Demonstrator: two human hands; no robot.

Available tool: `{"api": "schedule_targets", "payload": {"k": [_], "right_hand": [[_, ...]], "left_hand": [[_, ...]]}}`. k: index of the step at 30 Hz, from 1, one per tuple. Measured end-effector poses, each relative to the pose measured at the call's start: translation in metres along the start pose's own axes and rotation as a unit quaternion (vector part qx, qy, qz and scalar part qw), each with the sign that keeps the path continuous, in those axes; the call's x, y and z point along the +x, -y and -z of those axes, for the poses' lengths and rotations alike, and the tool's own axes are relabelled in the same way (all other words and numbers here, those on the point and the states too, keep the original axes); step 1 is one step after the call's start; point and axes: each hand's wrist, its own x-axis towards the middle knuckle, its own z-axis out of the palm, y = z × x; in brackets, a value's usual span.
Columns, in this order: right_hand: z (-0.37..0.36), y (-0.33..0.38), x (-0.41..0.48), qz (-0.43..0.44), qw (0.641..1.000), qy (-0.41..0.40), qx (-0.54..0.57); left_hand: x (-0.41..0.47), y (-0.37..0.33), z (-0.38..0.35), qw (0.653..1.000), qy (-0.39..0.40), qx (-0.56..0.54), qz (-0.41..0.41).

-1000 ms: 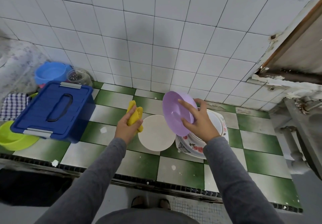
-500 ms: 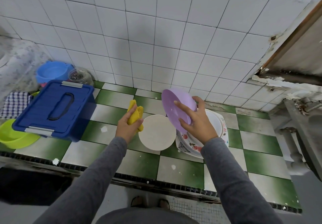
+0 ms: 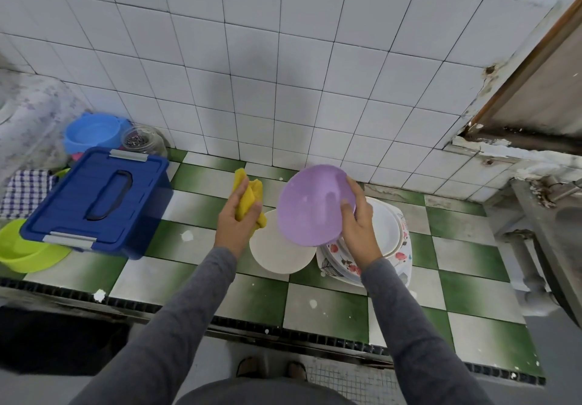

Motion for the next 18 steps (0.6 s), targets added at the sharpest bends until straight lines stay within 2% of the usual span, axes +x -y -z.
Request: {"api": "schedule_targets", "payload": {"k": [3, 7, 12, 16, 18], "right_hand": [[-0.011, -0.002, -0.005, -0.030, 0.998, 0.018, 0.053], [-0.025, 0.005, -0.010, -0.012, 0.996, 0.042, 0.076], [-0.037, 0.021, -0.011, -0.031, 0.976, 0.065, 0.205], [-0.044, 0.029, -0.010, -0.026, 0.972, 0.064, 0.225], [-0.045, 0.031, -0.008, -0.023, 0.973, 0.056, 0.222]], "left_hand": [[0.001, -0.016, -0.014, 0.997, 0.027, -0.012, -0.074], [0.007, -0.035, -0.033, 0.985, 0.054, 0.028, -0.160], [0.017, -0.031, -0.054, 0.979, 0.048, 0.137, -0.145], [0.012, -0.024, -0.063, 0.961, 0.144, 0.194, -0.132], [0.011, -0.022, -0.069, 0.934, 0.186, 0.264, -0.153]]}}
